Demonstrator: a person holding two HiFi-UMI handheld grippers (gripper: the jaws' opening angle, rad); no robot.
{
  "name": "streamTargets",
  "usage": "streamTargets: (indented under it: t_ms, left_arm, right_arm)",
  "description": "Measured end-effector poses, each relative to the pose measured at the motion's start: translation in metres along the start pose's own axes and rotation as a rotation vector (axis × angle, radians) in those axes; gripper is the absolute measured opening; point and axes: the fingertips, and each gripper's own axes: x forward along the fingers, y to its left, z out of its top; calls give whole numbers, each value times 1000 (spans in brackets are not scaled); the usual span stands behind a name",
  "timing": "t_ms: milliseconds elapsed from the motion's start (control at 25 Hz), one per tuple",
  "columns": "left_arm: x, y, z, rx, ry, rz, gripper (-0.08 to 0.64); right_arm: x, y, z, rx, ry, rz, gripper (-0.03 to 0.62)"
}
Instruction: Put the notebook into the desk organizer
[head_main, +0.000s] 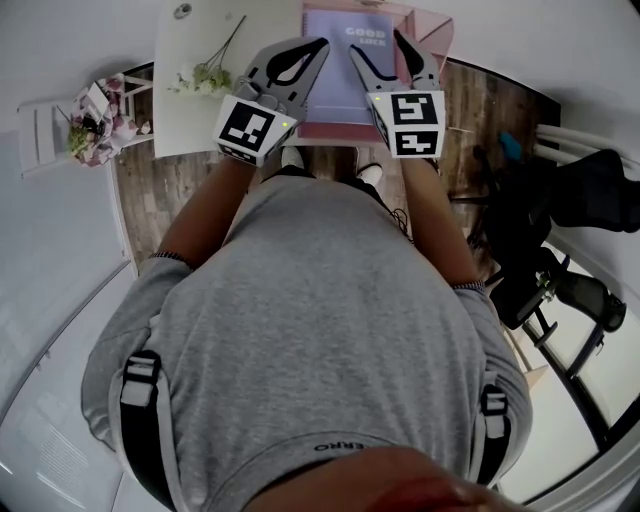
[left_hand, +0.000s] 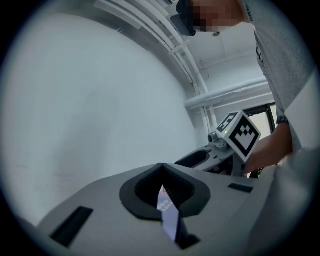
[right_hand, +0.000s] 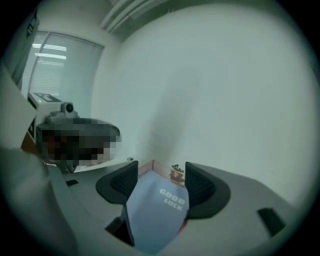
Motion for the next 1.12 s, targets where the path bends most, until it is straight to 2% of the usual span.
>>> streamTargets:
  t_ms: [160, 320, 440, 560, 680, 800, 920, 1120]
  left_arm:
    - [-3, 1, 9, 2, -14, 16, 19]
    - [-4, 2, 14, 10, -28, 31, 19]
    - [-5, -3, 18, 15, -49, 21, 20]
    - [-6, -10, 23, 10, -50, 8, 20]
    - [-6, -19, 29, 12, -99, -7, 20]
    - [-6, -21, 29, 10, -100, 3, 20]
    - [-5, -25, 29, 15, -95, 7, 20]
    - [-6, -26, 29, 12, -91, 22, 20]
  right_arm:
    - [-26, 1, 37, -9, -164, 15, 300]
    - [-44, 0, 52, -23, -286, 18, 262]
    - [-51, 0, 47, -15, -316, 48, 223]
    - [-55, 5, 41, -46, -330, 77, 212]
    - [-62, 8, 39, -43, -352, 91, 175]
    - [-70, 5, 38, -32, -383, 81, 119]
    - [-76, 2, 38, -23, -407, 74, 8]
    - [-82, 7, 39, 5, -444, 163, 8]
